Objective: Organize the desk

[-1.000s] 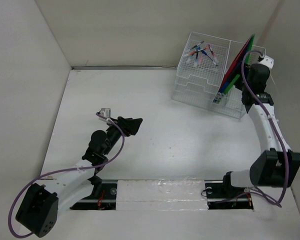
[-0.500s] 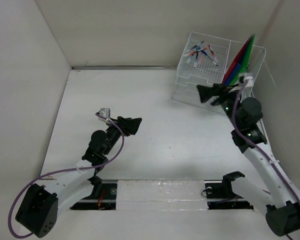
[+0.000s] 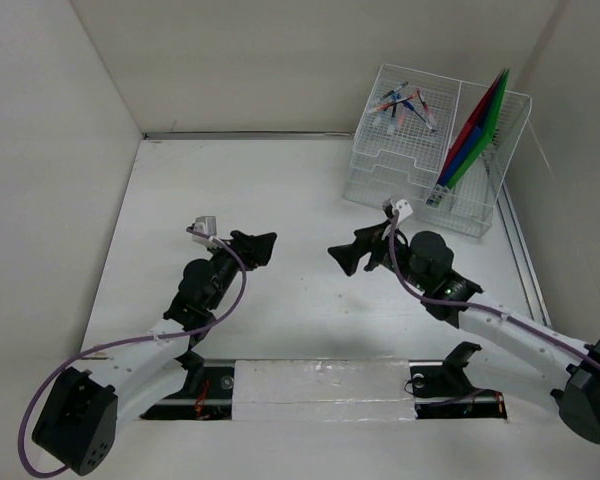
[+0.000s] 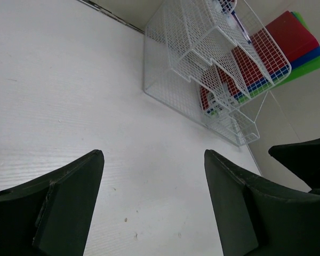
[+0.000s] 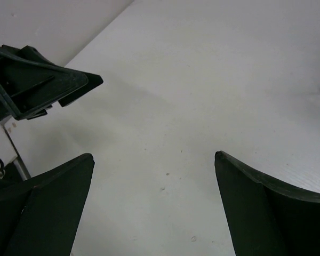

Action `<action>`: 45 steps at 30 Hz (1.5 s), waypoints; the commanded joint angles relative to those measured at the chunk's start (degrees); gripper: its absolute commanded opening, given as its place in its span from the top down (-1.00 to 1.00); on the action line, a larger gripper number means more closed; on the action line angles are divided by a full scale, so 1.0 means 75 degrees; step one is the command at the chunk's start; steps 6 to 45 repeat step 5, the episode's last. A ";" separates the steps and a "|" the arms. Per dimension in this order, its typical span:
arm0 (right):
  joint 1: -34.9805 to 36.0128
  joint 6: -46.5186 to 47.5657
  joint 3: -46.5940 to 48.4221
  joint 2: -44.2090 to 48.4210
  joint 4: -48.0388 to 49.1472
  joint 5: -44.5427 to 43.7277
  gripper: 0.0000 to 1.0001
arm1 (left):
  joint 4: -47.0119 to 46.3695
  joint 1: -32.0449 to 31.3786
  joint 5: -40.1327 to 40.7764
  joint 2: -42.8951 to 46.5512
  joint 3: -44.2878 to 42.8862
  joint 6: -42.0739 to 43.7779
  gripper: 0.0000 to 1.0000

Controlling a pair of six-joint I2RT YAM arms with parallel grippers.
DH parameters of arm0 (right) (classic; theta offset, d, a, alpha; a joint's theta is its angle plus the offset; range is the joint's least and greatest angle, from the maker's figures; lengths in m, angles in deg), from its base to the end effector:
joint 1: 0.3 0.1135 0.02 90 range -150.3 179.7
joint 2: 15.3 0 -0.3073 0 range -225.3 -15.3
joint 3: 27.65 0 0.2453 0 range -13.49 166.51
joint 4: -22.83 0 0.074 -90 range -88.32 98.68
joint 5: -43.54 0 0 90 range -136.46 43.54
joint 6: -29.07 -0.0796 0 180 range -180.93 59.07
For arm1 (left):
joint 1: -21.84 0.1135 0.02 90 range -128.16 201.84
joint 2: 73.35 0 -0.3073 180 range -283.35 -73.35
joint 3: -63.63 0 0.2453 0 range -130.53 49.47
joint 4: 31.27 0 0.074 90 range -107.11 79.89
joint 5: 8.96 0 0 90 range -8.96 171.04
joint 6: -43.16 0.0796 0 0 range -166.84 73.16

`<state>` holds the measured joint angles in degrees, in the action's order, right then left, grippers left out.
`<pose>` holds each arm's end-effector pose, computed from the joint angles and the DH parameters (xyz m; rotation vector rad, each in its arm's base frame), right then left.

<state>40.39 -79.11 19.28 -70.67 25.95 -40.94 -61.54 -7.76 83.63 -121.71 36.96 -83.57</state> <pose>0.1774 0.1627 0.3161 -0.4132 1.6859 0.8493 0.1718 -0.0935 0.2754 -0.1314 1.4805 -0.9166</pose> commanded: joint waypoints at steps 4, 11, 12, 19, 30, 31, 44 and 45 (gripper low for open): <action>0.0059 0.0045 -0.0151 -0.0035 0.0872 -0.0442 -1.00 | -0.0265 0.0033 0.0147 -0.0044 -0.0300 -0.0177 -0.45; 0.0059 0.0021 -0.0151 -0.0023 0.0884 -0.0512 -1.00 | -0.0067 0.0033 0.0182 -0.0044 -0.0358 -0.0235 -0.45; 0.0059 0.0021 -0.0151 -0.0023 0.0884 -0.0512 -1.00 | -0.0067 0.0033 0.0182 -0.0044 -0.0358 -0.0235 -0.45; 0.0059 0.0021 -0.0151 -0.0023 0.0884 -0.0512 -1.00 | -0.0067 0.0033 0.0182 -0.0044 -0.0358 -0.0235 -0.45; 0.0059 0.0021 -0.0151 -0.0023 0.0884 -0.0512 -1.00 | -0.0067 0.0033 0.0182 -0.0044 -0.0358 -0.0235 -0.45; 0.0059 0.0021 -0.0151 -0.0023 0.0884 -0.0512 -1.00 | -0.0067 0.0033 0.0182 -0.0044 -0.0358 -0.0235 -0.45; 0.0059 0.0021 -0.0151 -0.0023 0.0884 -0.0512 -1.00 | -0.0067 0.0033 0.0182 -0.0044 -0.0358 -0.0235 -0.45; 0.0059 0.0021 -0.0151 -0.0023 0.0884 -0.0512 -1.00 | -0.0067 0.0033 0.0182 -0.0044 -0.0358 -0.0235 -0.45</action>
